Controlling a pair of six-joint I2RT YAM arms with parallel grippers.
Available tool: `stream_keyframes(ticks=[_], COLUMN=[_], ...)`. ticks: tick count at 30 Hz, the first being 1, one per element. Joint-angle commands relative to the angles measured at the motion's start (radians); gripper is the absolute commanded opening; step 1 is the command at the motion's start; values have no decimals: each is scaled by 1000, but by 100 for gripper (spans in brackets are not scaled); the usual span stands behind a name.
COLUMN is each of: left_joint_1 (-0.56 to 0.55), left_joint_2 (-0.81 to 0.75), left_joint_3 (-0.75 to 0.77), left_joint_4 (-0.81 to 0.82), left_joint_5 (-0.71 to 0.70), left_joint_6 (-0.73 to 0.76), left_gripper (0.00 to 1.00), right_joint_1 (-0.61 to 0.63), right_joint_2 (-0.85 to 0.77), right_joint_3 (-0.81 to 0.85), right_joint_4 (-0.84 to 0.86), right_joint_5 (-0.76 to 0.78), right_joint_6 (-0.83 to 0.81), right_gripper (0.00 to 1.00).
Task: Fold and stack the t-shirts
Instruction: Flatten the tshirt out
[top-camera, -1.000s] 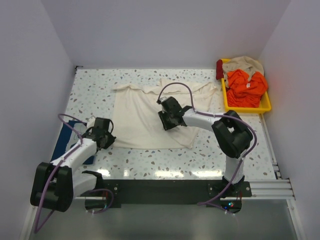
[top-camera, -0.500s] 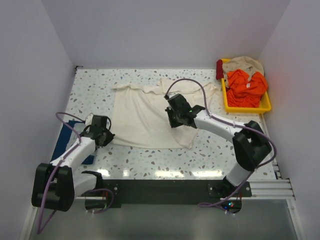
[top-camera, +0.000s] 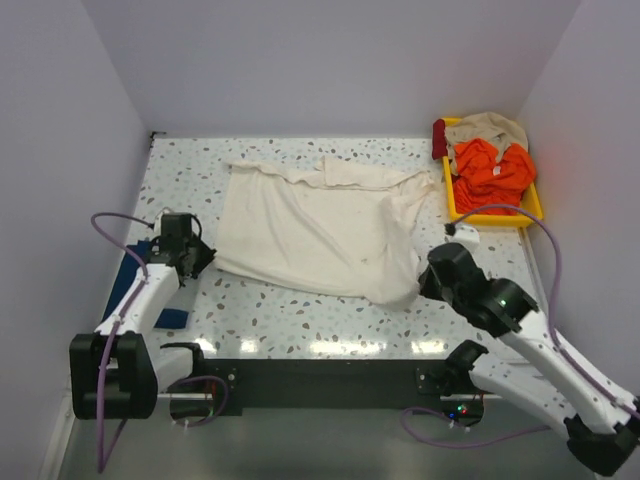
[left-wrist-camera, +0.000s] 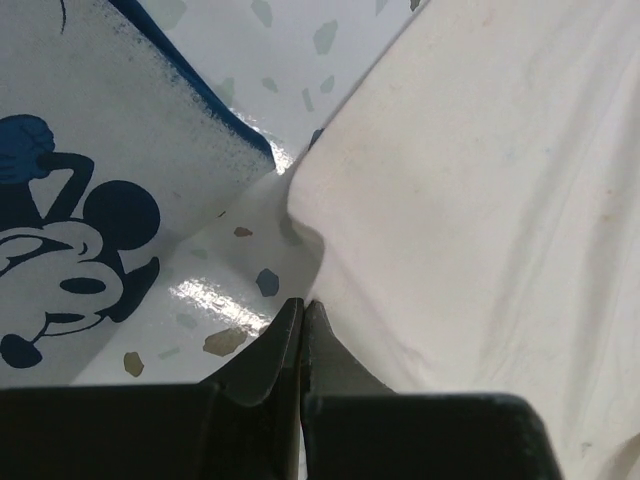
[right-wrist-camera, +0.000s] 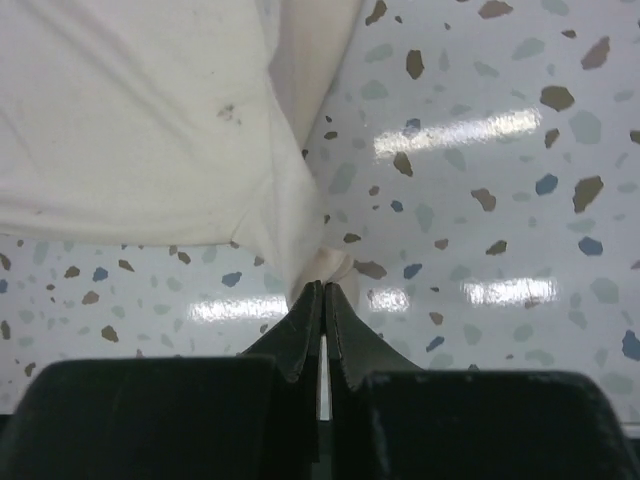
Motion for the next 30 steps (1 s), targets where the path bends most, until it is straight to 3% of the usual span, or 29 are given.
stream_keyframes(ticks=[1, 4, 6, 7, 11, 17, 18, 22, 26, 30], left_joint_1=[43, 51, 54, 56, 56, 56, 56, 56, 56, 56], left_joint_2=[-6, -2, 1, 3, 6, 9, 10, 15, 1, 1], left_joint_3=[49, 64, 75, 76, 84, 84, 84, 89, 67, 61], left_joint_4=[9, 15, 16, 16, 19, 25, 25, 16, 28, 30], left_joint_5=[54, 71, 82, 85, 85, 119, 124, 136, 154, 157], left_joint_6=[43, 43, 45, 41, 45, 54, 57, 72, 72, 83], left_gripper=[0, 0, 0, 0, 0, 0, 0, 0, 0, 0], right_joint_1=[-2, 0, 0, -2, -2, -46, -80, -444, -558, -583], right_joint_2=[-184, -296, -315, -309, -214, 35, 70, 223, 372, 506], right_joint_3=[-30, -39, -36, -38, -10, 47, 50, -4, -24, -31], right_joint_4=[-237, -254, -249, -233, -173, -32, 8, 240, 373, 465], right_joint_5=[70, 30, 34, 45, 63, 209, 186, -241, -341, -365], right_joint_6=[218, 253, 256, 253, 214, 56, 19, -141, -198, -210], right_gripper=[0, 9, 22, 37, 57, 60, 60, 51, 48, 48])
